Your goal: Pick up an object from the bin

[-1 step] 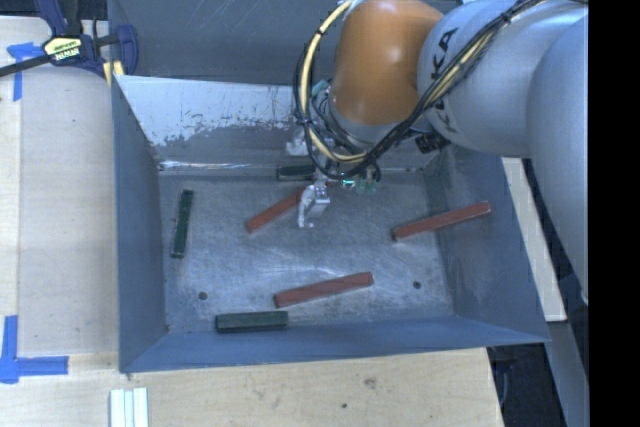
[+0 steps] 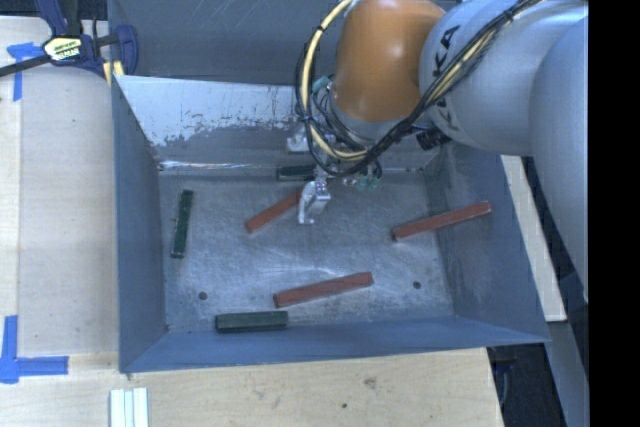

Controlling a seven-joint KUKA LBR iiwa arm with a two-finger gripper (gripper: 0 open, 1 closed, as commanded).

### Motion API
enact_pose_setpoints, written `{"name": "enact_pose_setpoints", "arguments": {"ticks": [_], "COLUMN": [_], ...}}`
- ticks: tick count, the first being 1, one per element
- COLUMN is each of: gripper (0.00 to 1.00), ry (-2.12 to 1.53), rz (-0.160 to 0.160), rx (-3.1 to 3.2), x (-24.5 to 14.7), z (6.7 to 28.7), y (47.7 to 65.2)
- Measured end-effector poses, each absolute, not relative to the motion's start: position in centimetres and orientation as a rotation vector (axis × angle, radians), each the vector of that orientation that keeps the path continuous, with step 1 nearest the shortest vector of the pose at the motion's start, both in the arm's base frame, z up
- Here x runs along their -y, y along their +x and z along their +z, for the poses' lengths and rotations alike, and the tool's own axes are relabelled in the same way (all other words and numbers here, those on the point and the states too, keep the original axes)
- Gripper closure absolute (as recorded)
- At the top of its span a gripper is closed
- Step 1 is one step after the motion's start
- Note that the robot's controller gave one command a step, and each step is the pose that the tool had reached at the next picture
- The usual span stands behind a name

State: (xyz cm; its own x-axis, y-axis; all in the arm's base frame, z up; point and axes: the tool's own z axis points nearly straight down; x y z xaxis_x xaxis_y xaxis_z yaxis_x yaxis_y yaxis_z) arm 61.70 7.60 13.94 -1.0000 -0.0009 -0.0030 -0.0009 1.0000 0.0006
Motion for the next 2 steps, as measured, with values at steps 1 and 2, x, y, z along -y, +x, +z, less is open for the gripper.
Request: {"name": "enact_pose_setpoints", "arguments": {"ticks": [1,2], "gripper": [0.00,0.00], "ry": [-0.102,-0.101], "rz": [0.002,0.001], "rx": [-3.137,-3.137], "x": [-8.38,-8.31], "z": [7.28,7.84], "y": [62.51,62.47]}}
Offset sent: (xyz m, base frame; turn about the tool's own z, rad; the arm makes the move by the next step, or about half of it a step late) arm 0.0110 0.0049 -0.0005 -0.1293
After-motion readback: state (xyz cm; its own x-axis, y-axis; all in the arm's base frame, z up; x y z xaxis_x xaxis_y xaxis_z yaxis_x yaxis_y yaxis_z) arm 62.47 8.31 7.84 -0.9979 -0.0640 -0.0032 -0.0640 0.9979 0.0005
